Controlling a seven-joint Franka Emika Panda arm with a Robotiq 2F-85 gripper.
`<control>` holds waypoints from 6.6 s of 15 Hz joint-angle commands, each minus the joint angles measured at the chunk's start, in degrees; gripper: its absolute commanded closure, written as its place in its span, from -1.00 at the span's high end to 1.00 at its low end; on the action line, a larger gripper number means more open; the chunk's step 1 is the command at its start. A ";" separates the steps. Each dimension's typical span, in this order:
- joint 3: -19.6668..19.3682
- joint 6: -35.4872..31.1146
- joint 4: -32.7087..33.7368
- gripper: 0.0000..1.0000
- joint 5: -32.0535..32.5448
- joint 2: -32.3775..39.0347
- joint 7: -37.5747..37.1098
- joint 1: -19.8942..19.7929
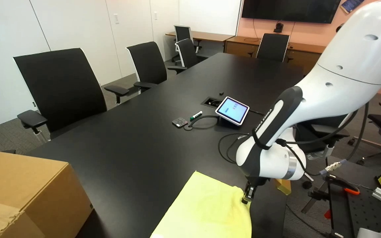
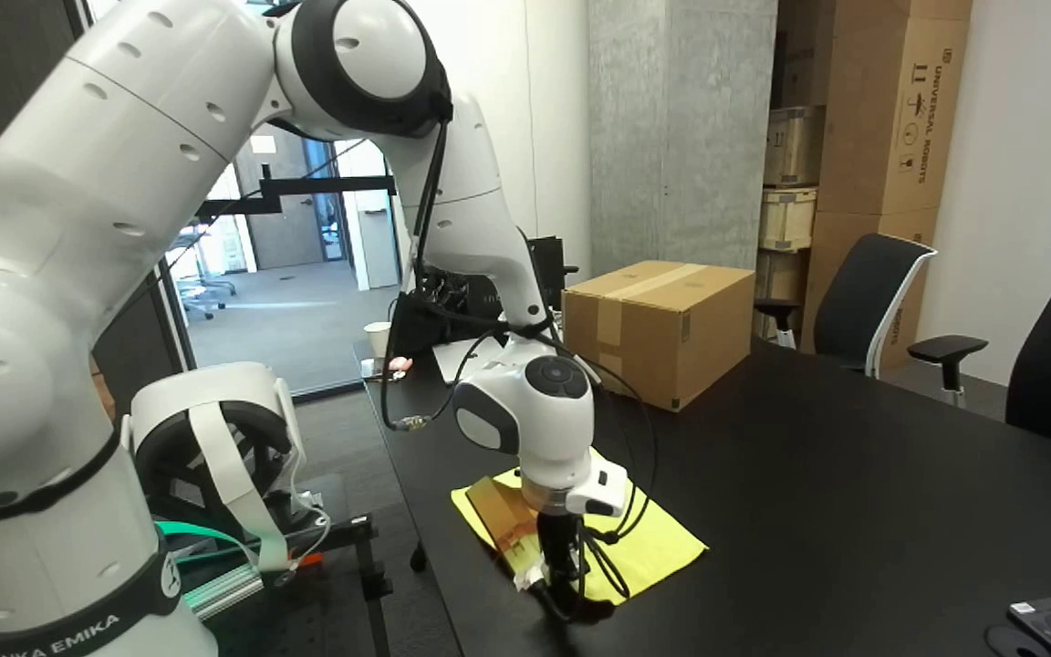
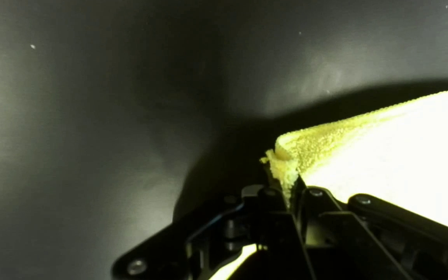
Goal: Fold the yellow towel in half from bottom to top
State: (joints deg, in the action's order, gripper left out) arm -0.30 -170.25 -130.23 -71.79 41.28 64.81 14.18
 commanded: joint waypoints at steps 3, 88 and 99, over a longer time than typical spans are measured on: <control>0.14 0.28 3.60 -0.90 -0.86 -1.86 -1.54 -0.72; 1.35 -5.50 4.67 1.00 75.38 4.43 -69.75 21.69; -0.18 -4.78 6.58 -0.77 75.52 6.06 -69.15 20.75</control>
State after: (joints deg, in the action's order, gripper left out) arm 0.96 -174.48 -125.47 2.01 45.65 -3.78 34.70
